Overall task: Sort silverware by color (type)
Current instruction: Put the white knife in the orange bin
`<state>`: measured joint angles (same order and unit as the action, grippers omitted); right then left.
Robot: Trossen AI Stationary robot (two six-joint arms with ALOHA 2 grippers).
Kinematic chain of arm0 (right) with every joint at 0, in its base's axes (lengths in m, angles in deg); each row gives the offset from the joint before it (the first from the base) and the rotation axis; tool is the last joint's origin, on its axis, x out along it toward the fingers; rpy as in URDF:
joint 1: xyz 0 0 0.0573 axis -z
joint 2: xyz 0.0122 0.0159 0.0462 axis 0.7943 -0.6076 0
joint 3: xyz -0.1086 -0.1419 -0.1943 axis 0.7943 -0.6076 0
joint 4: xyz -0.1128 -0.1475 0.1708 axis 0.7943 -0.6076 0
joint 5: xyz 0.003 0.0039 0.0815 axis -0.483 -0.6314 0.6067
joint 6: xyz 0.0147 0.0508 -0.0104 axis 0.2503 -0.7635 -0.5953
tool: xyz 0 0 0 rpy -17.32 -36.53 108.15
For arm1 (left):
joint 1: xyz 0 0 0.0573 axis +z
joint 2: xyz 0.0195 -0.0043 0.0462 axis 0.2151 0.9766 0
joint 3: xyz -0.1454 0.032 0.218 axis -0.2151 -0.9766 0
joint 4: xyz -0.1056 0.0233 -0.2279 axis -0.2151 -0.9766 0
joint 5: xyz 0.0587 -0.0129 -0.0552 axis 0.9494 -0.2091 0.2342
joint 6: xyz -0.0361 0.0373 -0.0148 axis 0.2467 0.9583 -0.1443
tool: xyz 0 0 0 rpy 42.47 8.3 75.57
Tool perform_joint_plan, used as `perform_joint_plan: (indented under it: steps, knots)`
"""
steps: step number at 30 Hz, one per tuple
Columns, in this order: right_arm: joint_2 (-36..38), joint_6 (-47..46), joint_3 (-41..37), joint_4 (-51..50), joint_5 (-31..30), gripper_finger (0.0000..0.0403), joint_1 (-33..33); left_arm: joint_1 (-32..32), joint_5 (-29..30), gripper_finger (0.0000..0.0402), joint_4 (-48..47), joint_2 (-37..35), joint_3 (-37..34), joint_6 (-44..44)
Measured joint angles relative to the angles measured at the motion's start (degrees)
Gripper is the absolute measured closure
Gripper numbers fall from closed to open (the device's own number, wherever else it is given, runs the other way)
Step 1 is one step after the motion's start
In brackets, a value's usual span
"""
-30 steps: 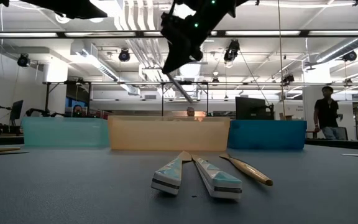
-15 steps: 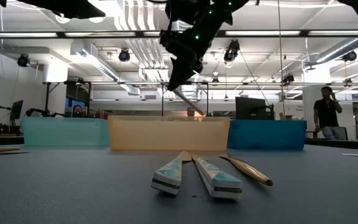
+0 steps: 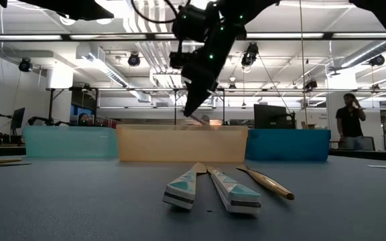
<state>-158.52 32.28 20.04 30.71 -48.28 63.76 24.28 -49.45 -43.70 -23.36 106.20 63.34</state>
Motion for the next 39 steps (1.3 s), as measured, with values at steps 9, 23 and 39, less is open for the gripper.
perform_joint_plan:
  steps: [9, 23, 39]
  knots:
    - [-3.0, 0.9, 0.0, -1.9, 0.8, 0.0385, 0.0, 0.0, 0.0, 0.0361, 0.0, 0.3, 0.0, 0.4]
    - [-4.6, 1.7, 0.0, -2.1, 1.0, 0.0385, 0.0, 0.0, 0.0, 0.0361, 0.4, 0.9, 0.0, 0.7]
    - [-4.6, 2.1, 0.0, -1.2, 1.4, 0.0385, 0.0, 0.0, 0.0, 0.0361, 0.4, 1.0, 0.0, 1.2]
